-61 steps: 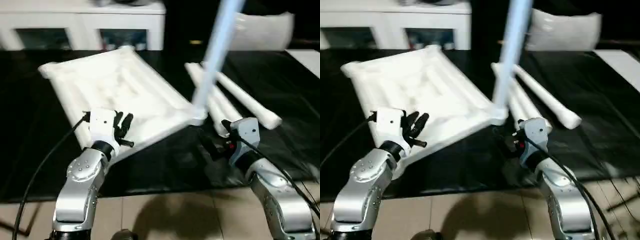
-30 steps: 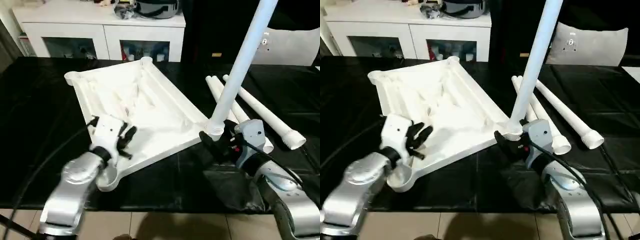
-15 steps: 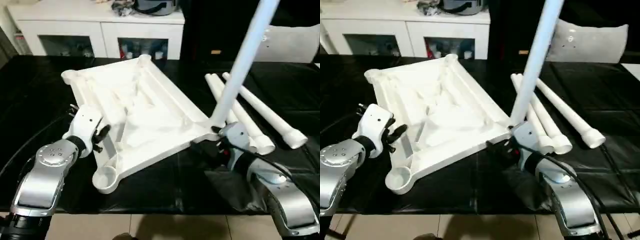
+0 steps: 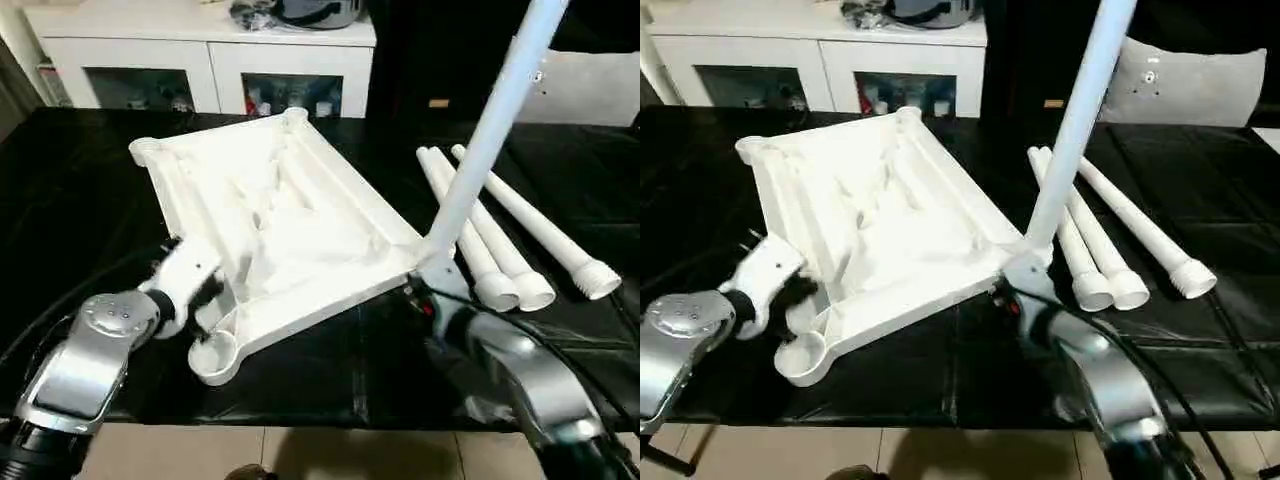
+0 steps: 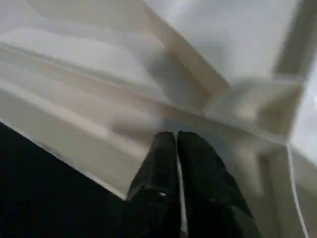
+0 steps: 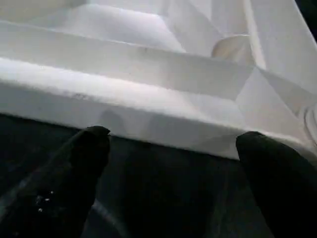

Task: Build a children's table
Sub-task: Rotate table base

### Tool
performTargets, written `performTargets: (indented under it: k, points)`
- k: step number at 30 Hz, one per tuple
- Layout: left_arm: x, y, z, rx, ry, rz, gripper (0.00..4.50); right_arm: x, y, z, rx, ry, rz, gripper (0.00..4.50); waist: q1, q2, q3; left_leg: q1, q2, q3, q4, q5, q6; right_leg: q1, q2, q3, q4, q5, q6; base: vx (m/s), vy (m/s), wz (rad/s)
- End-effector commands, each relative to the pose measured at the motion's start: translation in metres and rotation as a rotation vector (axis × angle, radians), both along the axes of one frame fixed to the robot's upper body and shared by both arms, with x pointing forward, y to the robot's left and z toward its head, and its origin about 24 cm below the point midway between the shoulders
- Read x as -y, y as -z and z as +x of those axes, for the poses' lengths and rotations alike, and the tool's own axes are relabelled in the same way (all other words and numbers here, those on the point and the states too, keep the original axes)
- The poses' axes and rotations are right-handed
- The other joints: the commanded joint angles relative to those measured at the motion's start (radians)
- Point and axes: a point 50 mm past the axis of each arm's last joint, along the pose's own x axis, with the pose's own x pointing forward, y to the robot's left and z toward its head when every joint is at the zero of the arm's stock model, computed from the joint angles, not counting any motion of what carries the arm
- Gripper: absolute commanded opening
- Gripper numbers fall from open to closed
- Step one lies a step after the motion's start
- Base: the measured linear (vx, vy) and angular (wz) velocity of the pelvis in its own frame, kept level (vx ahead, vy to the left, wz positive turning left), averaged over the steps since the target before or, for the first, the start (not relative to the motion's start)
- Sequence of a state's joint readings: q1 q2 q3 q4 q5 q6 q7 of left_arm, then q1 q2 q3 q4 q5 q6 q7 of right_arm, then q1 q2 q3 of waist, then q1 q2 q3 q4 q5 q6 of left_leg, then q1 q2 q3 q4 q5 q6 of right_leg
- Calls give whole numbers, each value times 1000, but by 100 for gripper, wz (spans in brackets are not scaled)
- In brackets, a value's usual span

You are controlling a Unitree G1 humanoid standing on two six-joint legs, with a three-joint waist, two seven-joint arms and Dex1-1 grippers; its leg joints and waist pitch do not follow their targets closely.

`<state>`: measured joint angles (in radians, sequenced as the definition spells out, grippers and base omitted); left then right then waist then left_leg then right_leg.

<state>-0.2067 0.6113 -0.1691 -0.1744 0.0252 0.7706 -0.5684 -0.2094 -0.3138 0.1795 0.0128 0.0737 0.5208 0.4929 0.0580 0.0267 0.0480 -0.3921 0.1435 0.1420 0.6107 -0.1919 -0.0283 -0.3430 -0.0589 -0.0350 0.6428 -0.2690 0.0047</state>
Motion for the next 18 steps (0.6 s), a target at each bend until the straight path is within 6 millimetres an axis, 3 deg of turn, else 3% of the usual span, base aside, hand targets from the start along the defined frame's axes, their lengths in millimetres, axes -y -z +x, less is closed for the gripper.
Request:
performTargets:
  k: [1, 9, 14, 18]
  points:
    - [-2, 0, 1, -40, 19, 36, 4, -5, 1, 6, 12, -8, -4, 450, 1, 13, -52, 22, 71, -29, -89, -180, -16, 14, -86, 46, -74, 55, -229, 0, 0, 0]
    - [4, 5, -3, -159, 163, 76, 4, -13, 9, 20, 11, -3, -3, 450, -2, 19, -52, 24, 75, -26, -89, -174, -9, 15, -84, 43, -71, 77, -256, 0, 0, 0]
    - [35, 10, -13, -244, 418, -22, 4, -18, 5, 38, 49, 32, 2, 450, -5, 22, -50, 27, 76, -24, -92, -218, -32, 13, -86, 45, -73, 23, -272, 0, 0, 0]
    - [53, 12, -13, -250, 494, -57, 4, -21, 1, 44, 68, 36, 1, 450, -6, 17, -53, 23, 74, -20, -87, -156, -12, 19, -86, 45, -69, 99, -270, 0, 0, 0]
